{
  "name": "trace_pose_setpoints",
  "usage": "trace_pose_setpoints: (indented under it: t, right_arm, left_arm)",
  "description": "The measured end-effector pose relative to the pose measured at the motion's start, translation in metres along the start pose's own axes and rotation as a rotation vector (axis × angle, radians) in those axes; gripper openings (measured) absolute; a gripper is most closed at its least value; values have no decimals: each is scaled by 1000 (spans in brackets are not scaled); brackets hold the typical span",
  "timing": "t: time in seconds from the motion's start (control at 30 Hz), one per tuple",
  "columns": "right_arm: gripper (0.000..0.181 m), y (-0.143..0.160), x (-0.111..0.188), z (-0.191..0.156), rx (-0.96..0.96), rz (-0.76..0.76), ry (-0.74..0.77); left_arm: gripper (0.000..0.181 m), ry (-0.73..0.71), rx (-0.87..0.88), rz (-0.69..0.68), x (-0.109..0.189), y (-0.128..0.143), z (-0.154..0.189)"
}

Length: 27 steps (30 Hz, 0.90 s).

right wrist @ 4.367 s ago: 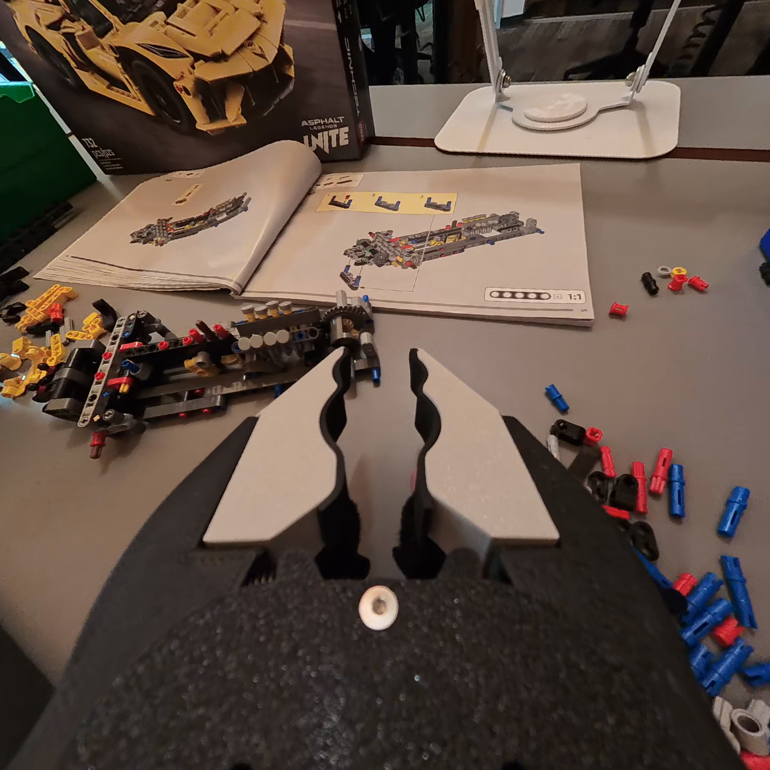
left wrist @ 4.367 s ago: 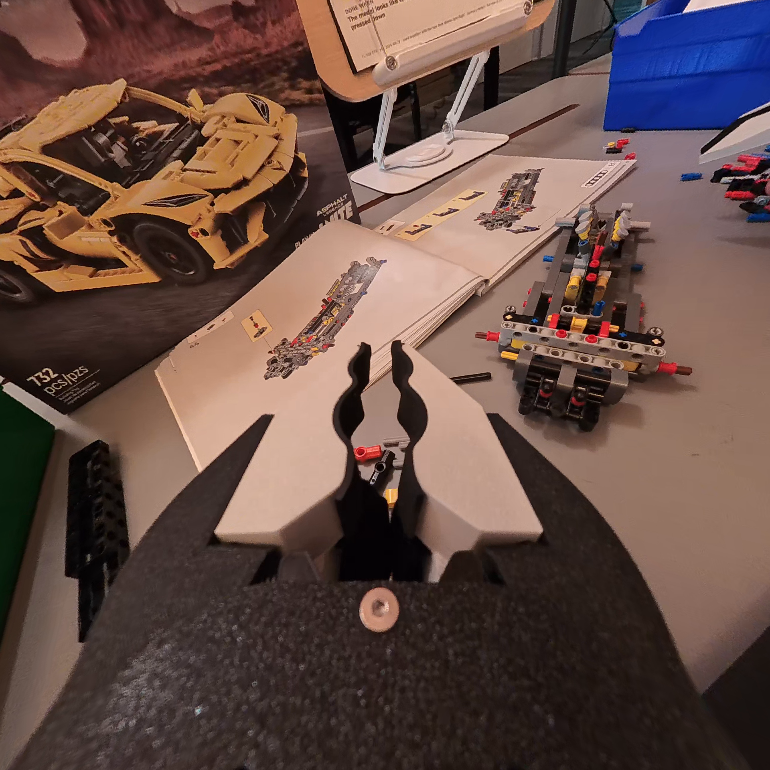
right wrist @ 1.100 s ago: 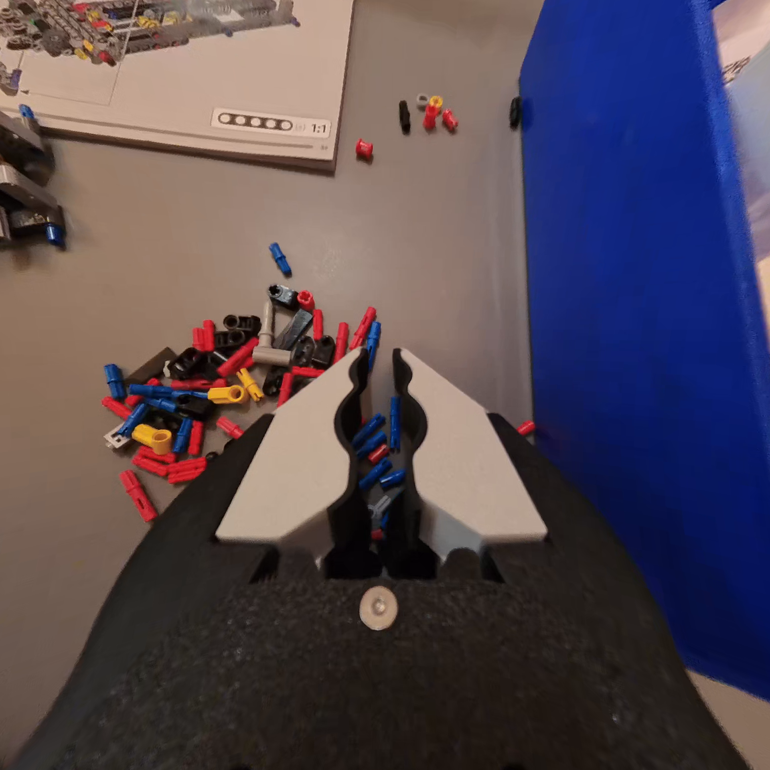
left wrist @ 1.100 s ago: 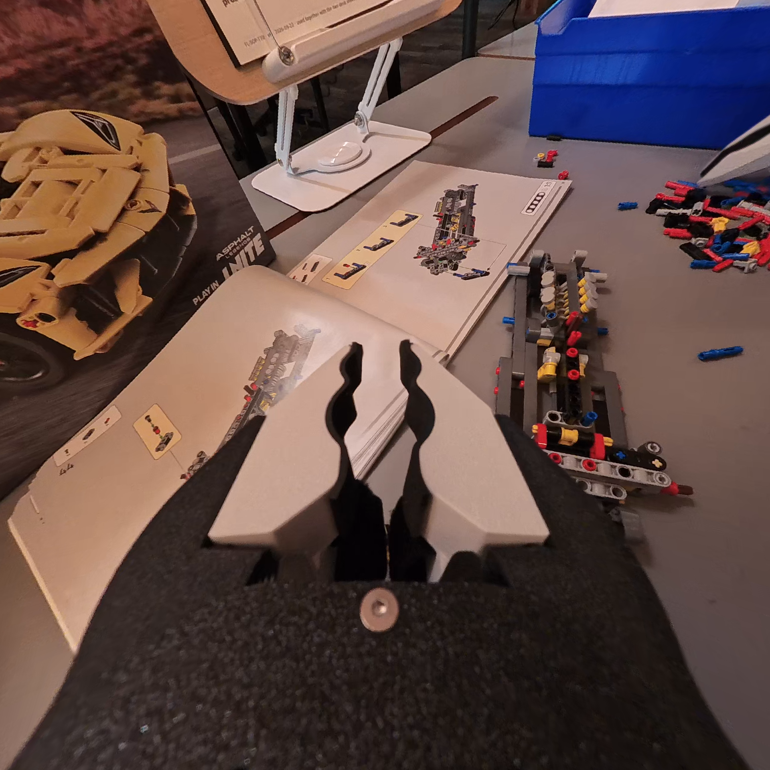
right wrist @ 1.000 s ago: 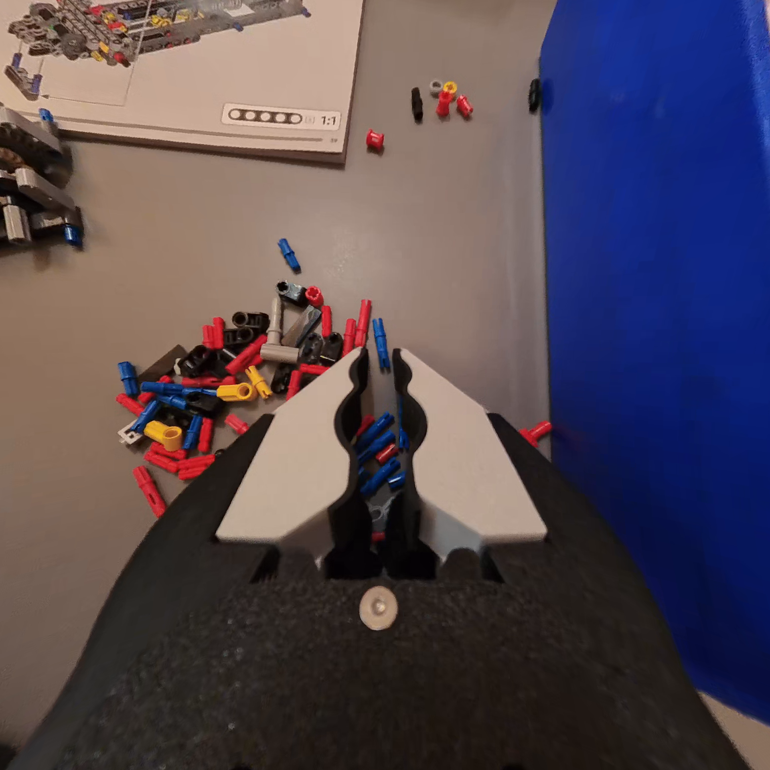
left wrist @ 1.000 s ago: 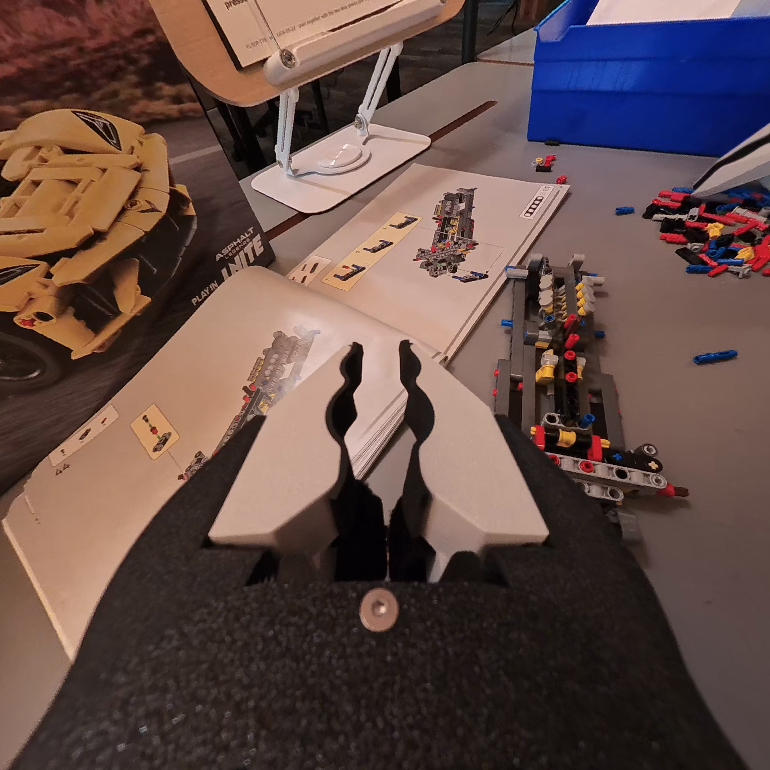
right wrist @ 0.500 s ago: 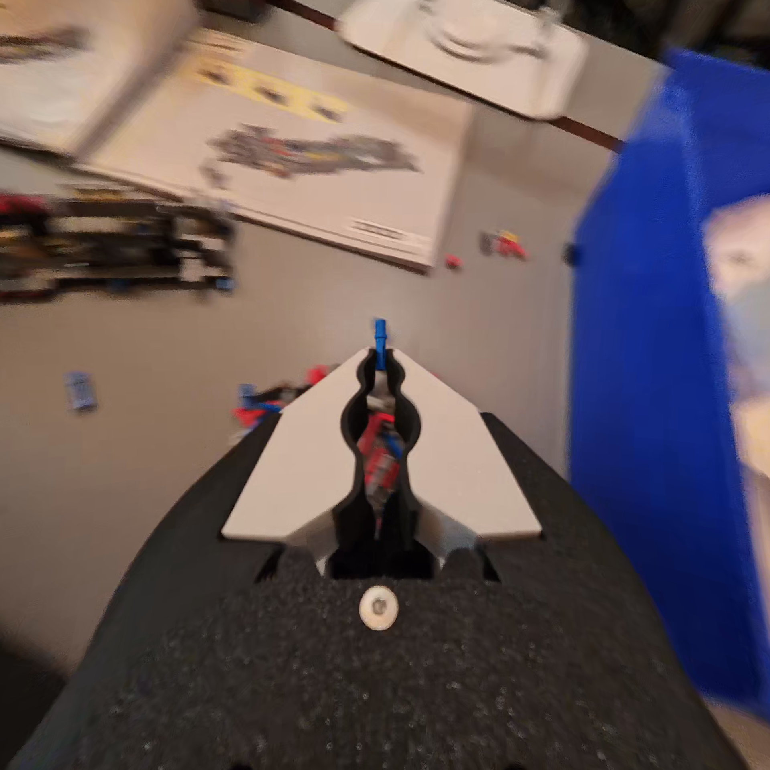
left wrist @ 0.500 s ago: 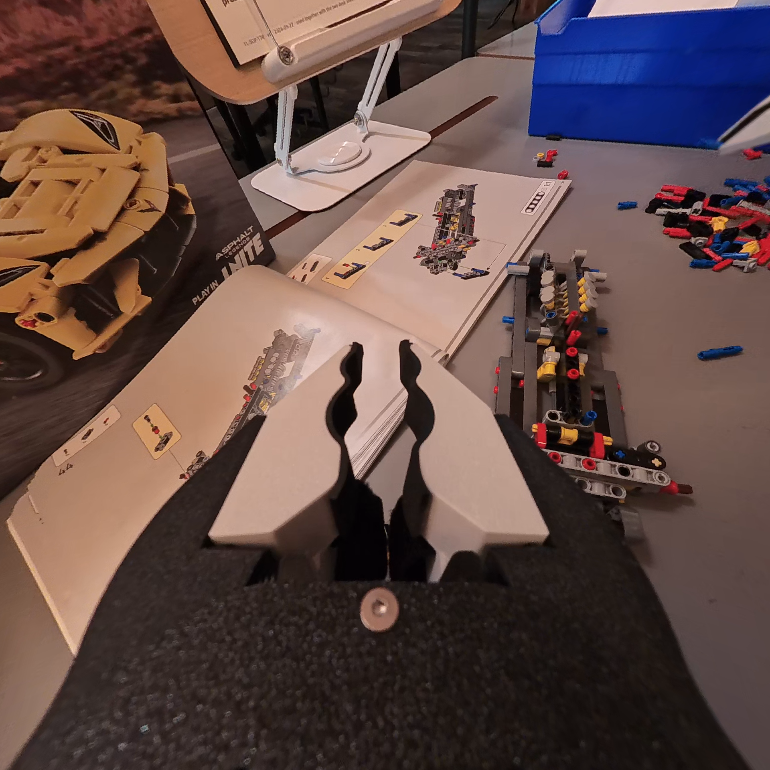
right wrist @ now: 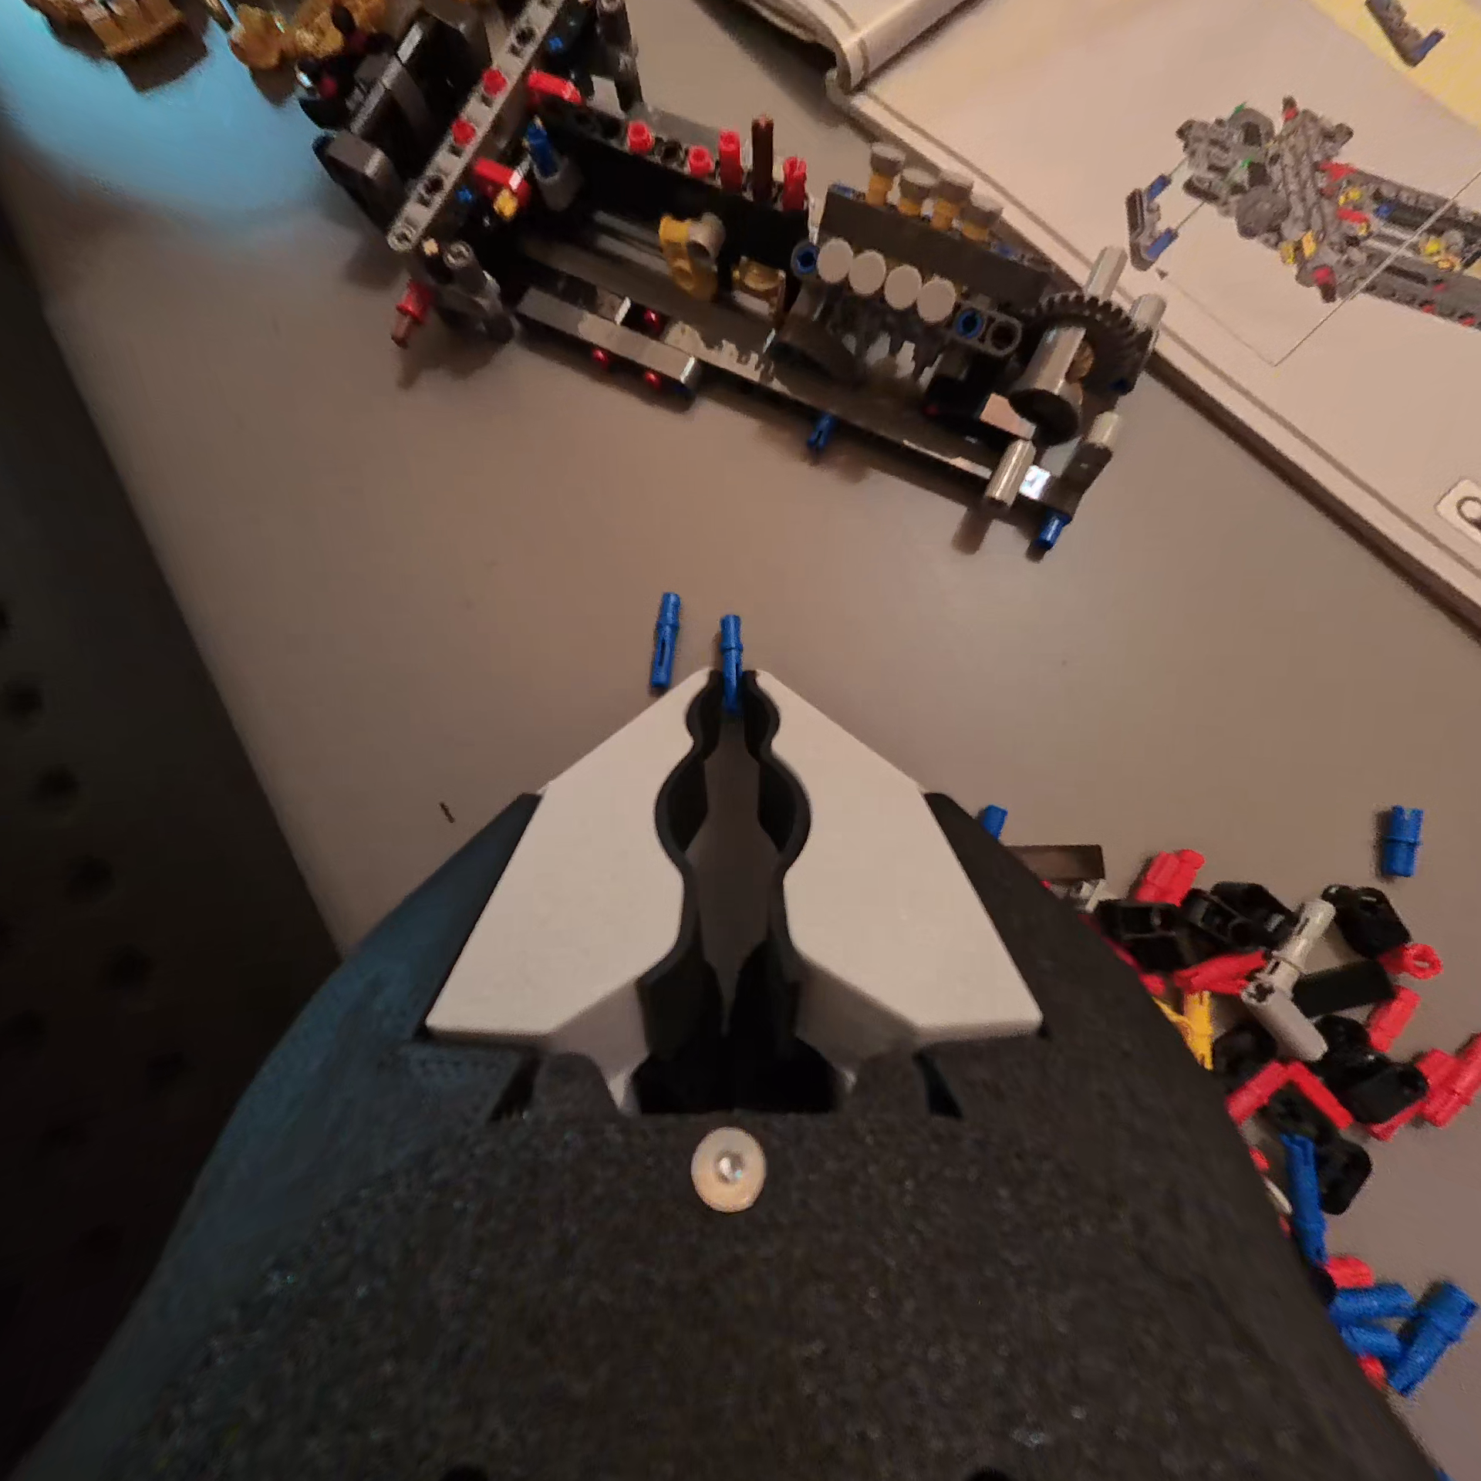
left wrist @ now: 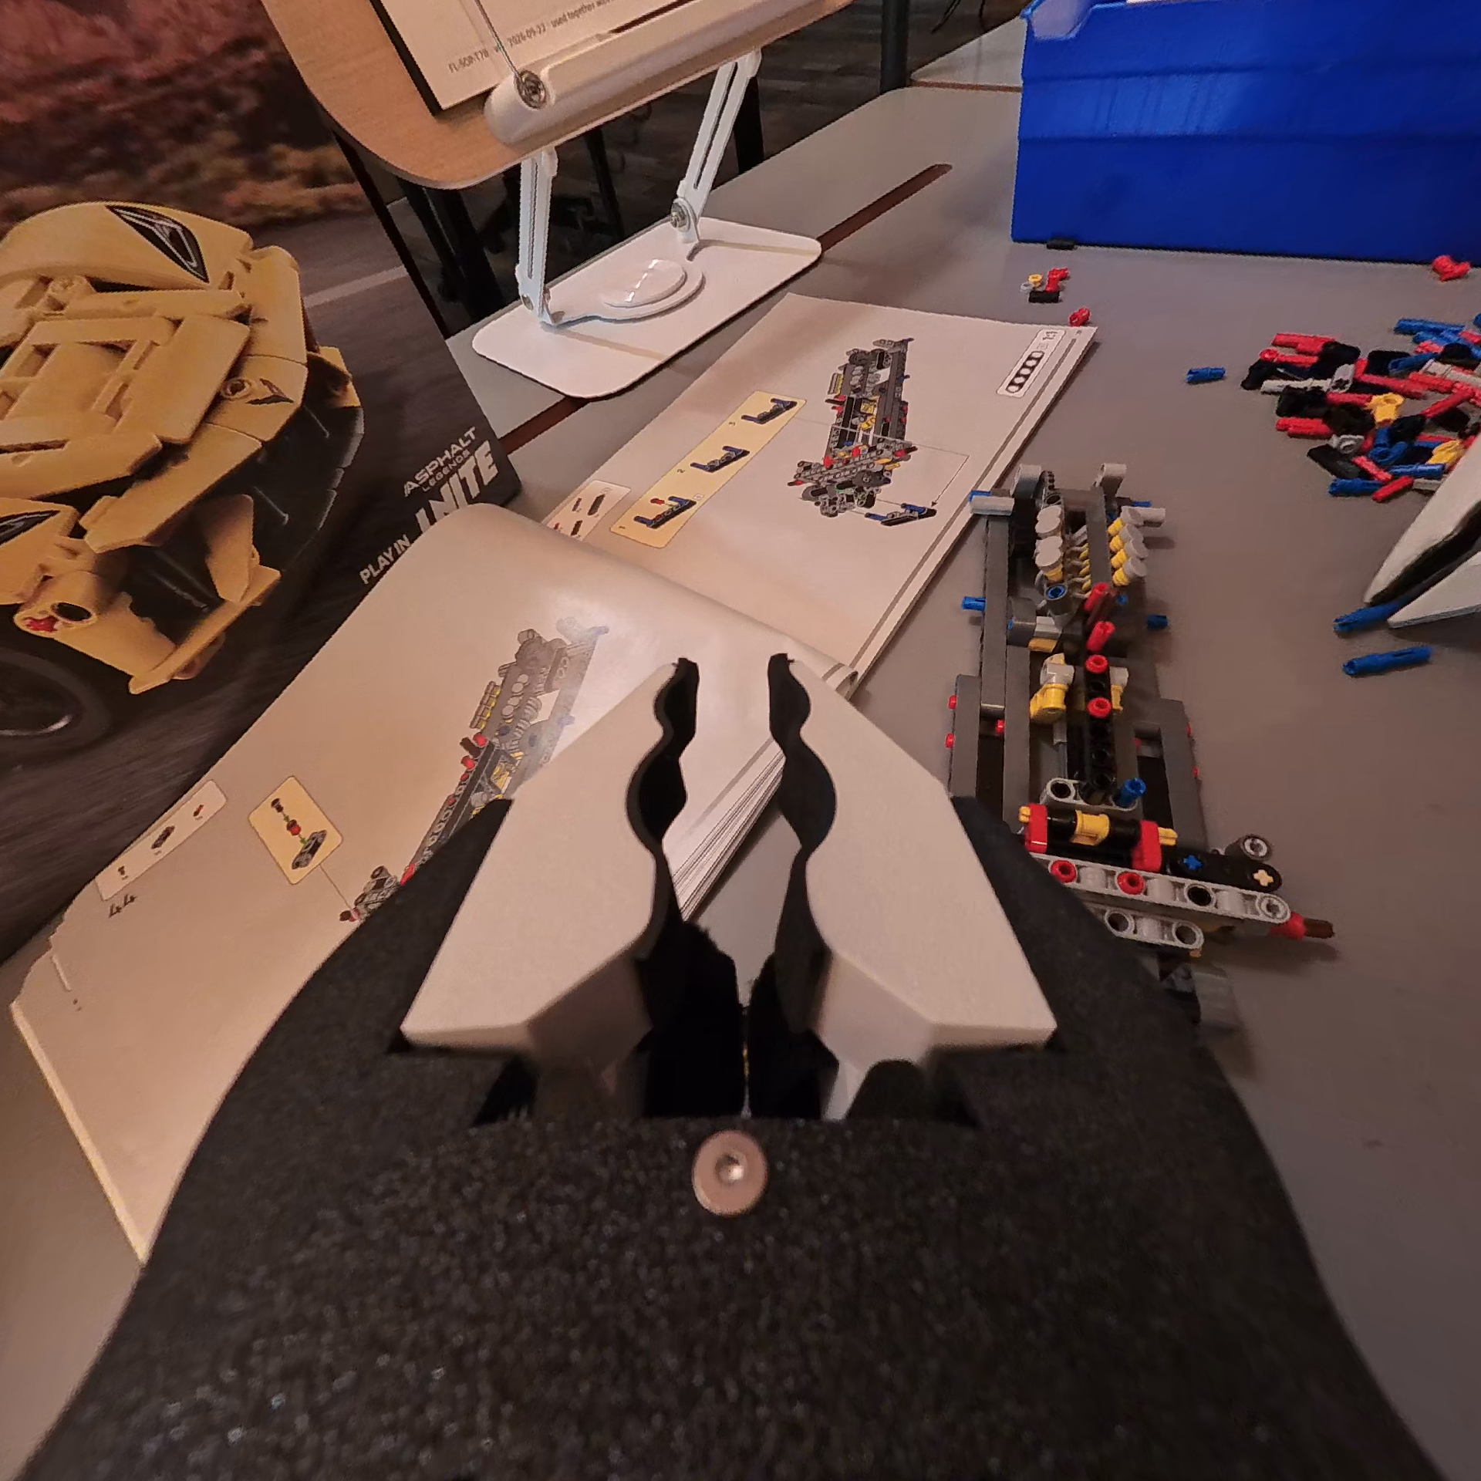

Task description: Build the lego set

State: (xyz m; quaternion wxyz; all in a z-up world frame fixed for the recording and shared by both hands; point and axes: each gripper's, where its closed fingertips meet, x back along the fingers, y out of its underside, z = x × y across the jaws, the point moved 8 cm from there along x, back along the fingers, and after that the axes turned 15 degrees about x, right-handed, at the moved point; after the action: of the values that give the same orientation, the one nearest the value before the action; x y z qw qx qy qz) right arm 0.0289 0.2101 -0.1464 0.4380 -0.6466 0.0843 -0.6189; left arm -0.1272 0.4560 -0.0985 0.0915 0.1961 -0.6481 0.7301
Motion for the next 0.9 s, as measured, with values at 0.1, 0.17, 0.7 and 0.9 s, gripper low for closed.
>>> trace_pose_setpoints:
  t: [0.1,0.17,0.7,0.9]
  right_arm:
    - [5,3,-1,0,-7,8,19]
    - [12,5,4,1,-37,28,18]
    - [14,90,95,12,-318,-83,288]
    - [14,79,82,9,-295,-49,278]
  left_arm:
    - [16,3,3,0,0,0,0]
    - [17,3,1,-2,0,0,0]
    - [16,4,-14,-8,-2,1,3]
    - [16,3,-14,-7,-2,1,3]
